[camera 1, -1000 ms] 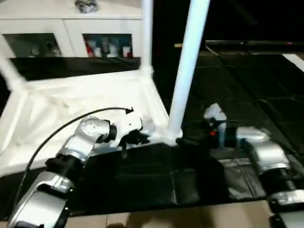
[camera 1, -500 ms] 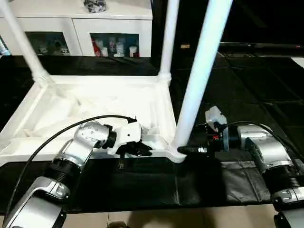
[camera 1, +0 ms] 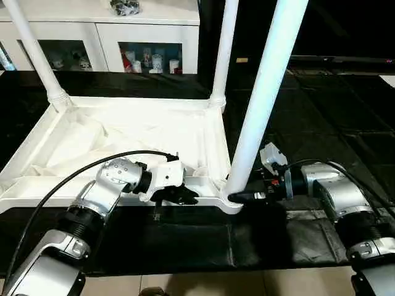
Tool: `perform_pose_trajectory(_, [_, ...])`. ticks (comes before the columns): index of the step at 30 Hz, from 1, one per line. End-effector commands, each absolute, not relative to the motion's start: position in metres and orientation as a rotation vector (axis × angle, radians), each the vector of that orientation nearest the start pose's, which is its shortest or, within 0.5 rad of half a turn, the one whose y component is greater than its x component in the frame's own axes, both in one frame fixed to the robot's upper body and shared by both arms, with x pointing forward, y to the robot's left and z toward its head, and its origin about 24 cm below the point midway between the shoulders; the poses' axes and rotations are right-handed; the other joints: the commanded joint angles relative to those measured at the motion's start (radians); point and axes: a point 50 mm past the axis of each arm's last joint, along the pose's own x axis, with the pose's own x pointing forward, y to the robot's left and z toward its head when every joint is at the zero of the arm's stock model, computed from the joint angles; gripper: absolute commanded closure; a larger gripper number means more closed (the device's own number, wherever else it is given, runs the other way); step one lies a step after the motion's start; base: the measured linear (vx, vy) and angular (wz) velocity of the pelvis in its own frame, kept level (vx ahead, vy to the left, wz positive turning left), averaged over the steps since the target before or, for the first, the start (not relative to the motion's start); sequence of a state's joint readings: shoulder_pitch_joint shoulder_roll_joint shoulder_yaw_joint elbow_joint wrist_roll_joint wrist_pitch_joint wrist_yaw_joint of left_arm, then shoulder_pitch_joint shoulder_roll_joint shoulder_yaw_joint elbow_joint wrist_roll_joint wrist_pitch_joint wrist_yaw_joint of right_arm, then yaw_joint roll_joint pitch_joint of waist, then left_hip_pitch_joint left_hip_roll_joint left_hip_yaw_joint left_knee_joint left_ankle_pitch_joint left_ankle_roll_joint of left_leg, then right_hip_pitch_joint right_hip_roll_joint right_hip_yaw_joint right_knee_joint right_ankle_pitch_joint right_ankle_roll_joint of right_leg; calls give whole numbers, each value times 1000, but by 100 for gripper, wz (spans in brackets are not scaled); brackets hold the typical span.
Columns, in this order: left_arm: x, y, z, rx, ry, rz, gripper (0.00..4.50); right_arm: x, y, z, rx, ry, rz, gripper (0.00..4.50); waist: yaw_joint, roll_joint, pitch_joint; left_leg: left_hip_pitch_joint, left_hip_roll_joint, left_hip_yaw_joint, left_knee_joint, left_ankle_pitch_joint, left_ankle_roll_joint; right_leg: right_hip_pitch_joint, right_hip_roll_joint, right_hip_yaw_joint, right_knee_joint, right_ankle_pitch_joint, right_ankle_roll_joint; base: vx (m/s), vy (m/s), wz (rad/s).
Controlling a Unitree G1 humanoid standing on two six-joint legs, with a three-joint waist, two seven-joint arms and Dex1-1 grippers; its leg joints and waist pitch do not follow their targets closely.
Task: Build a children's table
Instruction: Rotate leg to tighten
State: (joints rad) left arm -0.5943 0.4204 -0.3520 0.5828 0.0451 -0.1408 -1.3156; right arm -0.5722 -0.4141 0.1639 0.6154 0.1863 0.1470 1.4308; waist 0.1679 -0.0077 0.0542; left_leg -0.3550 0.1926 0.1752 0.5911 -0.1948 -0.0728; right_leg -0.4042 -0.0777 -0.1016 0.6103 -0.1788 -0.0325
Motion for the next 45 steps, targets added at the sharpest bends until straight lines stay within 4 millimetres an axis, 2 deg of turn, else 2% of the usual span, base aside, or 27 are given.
perform_pose_trajectory(1, [302, 123, 59, 665, 311, -1602, 450, 311, -160, 68, -84, 369, 1464, 203, -6, -11, -71, 3, 49, -9, -62, -111, 65, 55, -84, 60, -66, -227, -180, 0, 0, 0])
perform_pose_trajectory(3, [302, 123, 59, 664, 312, -1601, 450, 311, -160, 67, -78, 370, 1469, 230, -6, -11, -70, 3, 49, -8, -62, -114, 65, 55, -84, 60, -67, -230, -180, 0, 0, 0])
perform_pose_trajectory(8, [304, 123, 57, 661, 329, -1569, 450, 309, -159, 66, -52, 375, 1486, 244, -5, -12, -71, 3, 49, -9, -62, -116, 61, 55, -84, 60, -68, -241, -173, 0, 0, 0])
perform_pose_trajectory(12, [317, 117, 54, 635, 343, -1401, 450, 307, -143, 61, 17, 355, 1426, 246, -3, -10, -69, 6, 49, -8, -62, -123, 56, 53, -84, 61, -71, -246, -173, 0, 0, 0])
perform_pose_trajectory(13, [323, 111, 56, 587, 331, -1327, 450, 309, -135, 57, 23, 360, 1350, 246, -3, -10, -66, 7, 47, -8, -64, -138, 51, 52, -83, 60, -77, -281, -162, 0, 0, 0])
perform_pose_trajectory(14, [323, 111, 56, 587, 331, -1327, 450, 309, -135, 57, 23, 360, 1350, 247, -7, -6, -63, 11, 46, -8, -66, -159, 36, 50, -85, 60, -84, -328, -151, 0, 0, 0])
perform_pose_trajectory(15, [332, 97, 60, 475, 315, -1193, 450, 319, -118, 46, -1, 380, 1152, 248, -16, -8, -59, 9, 45, -11, -72, -177, 13, 52, -86, 59, -87, -389, -133, 0, 0, 0])
perform_pose_trajectory(16, [332, 97, 60, 475, 315, -1193, 450, 319, -118, 46, -1, 380, 1152, 249, -20, -7, -56, 13, 42, -12, -73, -196, 1, 47, -85, 56, -94, -440, -119, 0, 0, 0])
perform_pose_trajectory(17, [336, 91, 62, 432, 312, -1136, 450, 323, -111, 42, -3, 388, 1070, 250, -26, 2, -60, 18, 38, -17, -71, -215, -12, 50, -92, 55, -102, -506, -94, 0, 0, 0])
perform_pose_trajectory(19, [343, 83, 64, 371, 317, -1045, 450, 329, -99, 39, 18, 404, 967, 251, -37, -2, -60, 15, 38, -17, -73, -213, -15, 49, -88, 54, -106, -502, -89, 0, 0, 0])
perform_pose_trajectory(20, [349, 75, 66, 308, 323, -951, 450, 335, -86, 37, 39, 422, 854, 253, -50, -1, -58, 11, 34, -19, -74, -219, -17, 49, -84, 51, -107, -507, -85, 0, 0, 0])
perform_pose_trajectory(21, [353, 70, 67, 279, 321, -899, 450, 338, -75, 38, 63, 418, 811, 254, -60, -2, -61, 14, 32, -19, -71, -230, -20, 47, -86, 50, -110, -516, -85, 0, 0, 0])
perform_pose_trajectory(22, [354, 67, 68, 265, 318, -870, 450, 340, -68, 38, 78, 413, 790, 255, -60, 1, -63, 14, 31, -21, -71, -227, -15, 50, -87, 49, -111, -507, -84, 0, 0, 0])
perform_pose_trajectory(23, [354, 67, 68, 265, 318, -870, 450, 340, -68, 38, 78, 413, 790, 255, -63, -1, -63, 10, 31, -19, -71, -218, 0, 51, -87, 51, -111, -479, -88, 0, 0, 0])
perform_pose_trajectory(25, [357, 59, 70, 240, 313, -826, 450, 343, -51, 42, 81, 407, 757, 255, -66, -5, -65, 7, 34, -18, -71, -196, 13, 51, -83, 55, -101, -408, -109, 0, 0, 0])
perform_pose_trajectory(27, [355, 57, 71, 246, 309, -840, 450, 341, -44, 44, 59, 390, 791, 255, -69, -9, -68, -7, 33, -17, -70, -154, 33, 61, -82, 56, -88, -320, -127, 0, 0, 0])
perform_pose_trajectory(28, [355, 57, 72, 258, 306, -848, 450, 340, -42, 45, 58, 386, 803, 221, -70, -8, -70, -8, 34, -18, -69, -143, 36, 63, -83, 56, -86, -302, -129, 0, 0, 0])
perform_pose_trajectory(29, [354, 58, 72, 263, 306, -847, 450, 339, -42, 45, 59, 384, 801, 187, -71, -7, -74, -8, 33, -16, -66, -109, 45, 65, -83, 58, -79, -242, -141, 0, 0, 0])
perform_pose_trajectory(32, [354, 61, 72, 291, 302, -849, 450, 339, -44, 45, 69, 381, 794, 165, -74, -8, -75, -7, 32, -13, -62, -59, 74, 66, -80, 60, -69, -139, -177, 0, 0, 0])
perform_pose_trajectory(36, [353, 65, 71, 315, 306, -860, 450, 339, -51, 43, 48, 379, 786, 129, -74, -6, -71, -4, 35, -11, -64, -74, 79, 65, -81, 60, -72, -156, -189, 0, 0, 0])
perform_pose_trajectory(38, [352, 71, 69, 332, 306, -876, 450, 339, -62, 42, 31, 371, 783, 104, -75, -4, -70, -2, 37, -12, -66, -88, 73, 64, -82, 60, -73, -171, -190, 0, 0, 0])
perform_pose_trajectory(39, [351, 78, 69, 349, 304, -897, 450, 338, -75, 42, 22, 354, 799, 94, -71, -3, -69, 0, 36, -10, -65, -109, 72, 64, -82, 60, -79, -196, -179, 0, 0, 0])
perform_pose_trajectory(42, [349, 93, 68, 394, 304, -951, 450, 334, -104, 46, 12, 318, 847, 70, -70, -4, -70, -3, 38, -13, -67, -104, 75, 68, -81, 61, -74, -171, -176, 0, 0, 0])
perform_pose_trajectory(44, [348, 97, 67, 409, 304, -970, 450, 332, -111, 48, 14, 307, 870, 59, -71, -5, -70, -5, 38, -13, -65, -102, 80, 69, -81, 62, -72, -163, -180, 0, 0, 0])
perform_pose_trajectory(45, [346, 105, 68, 434, 306, -1018, 450, 326, -128, 53, 16, 288, 941, 43, -69, -11, -70, -4, 37, -12, -64, -107, 88, 70, -81, 60, -75, -171, -176, 0, 0, 0])
